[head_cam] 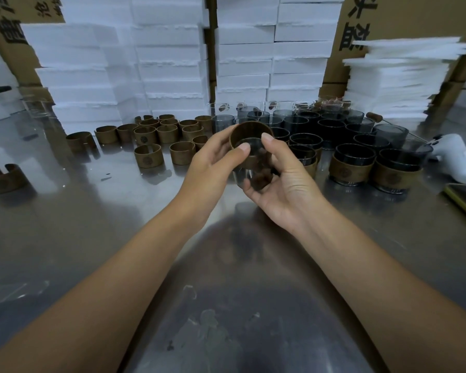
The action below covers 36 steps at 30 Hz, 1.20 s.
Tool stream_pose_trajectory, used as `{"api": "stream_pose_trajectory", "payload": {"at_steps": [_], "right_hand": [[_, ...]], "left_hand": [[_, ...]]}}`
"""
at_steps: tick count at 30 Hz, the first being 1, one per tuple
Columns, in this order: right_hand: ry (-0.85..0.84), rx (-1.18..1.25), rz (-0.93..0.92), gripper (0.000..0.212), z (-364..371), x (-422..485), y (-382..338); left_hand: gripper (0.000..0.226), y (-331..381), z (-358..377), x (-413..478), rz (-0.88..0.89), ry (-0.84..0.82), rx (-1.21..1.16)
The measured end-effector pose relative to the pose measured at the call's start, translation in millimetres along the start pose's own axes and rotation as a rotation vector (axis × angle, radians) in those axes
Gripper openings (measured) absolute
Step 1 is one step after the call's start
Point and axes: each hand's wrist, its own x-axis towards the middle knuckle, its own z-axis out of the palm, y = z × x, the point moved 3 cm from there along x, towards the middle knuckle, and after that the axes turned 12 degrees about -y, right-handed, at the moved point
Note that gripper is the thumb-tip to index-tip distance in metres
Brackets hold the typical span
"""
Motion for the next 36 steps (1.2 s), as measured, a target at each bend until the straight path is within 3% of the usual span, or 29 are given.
{"api": "stream_pose_trajectory", "payload": {"at_steps": [8,14,19,29,36], "right_hand": [[0.003,-0.035,-0.039,0.042,3.3,-1.5,-0.5],[0.012,-0.066,-0.049,0.042,2.4,-1.6,-0.6],[0.048,-0.057,-0.032,0.034,0.9,-2.4,-1.4],[0.036,-0.062,-0.072,0.020,2.7,-3.2,-1.8],[0.023,-0.087,-0.086,0.040,2.7,-2.3,-0.8]], "left_hand": [[0.033,0.0,3.5,0.9,0.000,0.034,-0.068],[0.039,-6.1,8.2,0.7,-0.136,0.003,-0.241],[0.026,-10.2,8.0,-1.4,-0.225,-0.064,-0.296],[0.021,-11.1,0.8,-1.9,-0.135,-0.029,-0.214],[0.024,-4.4,-2.0,-2.6,-0.110,0.065,-0.243]]}}
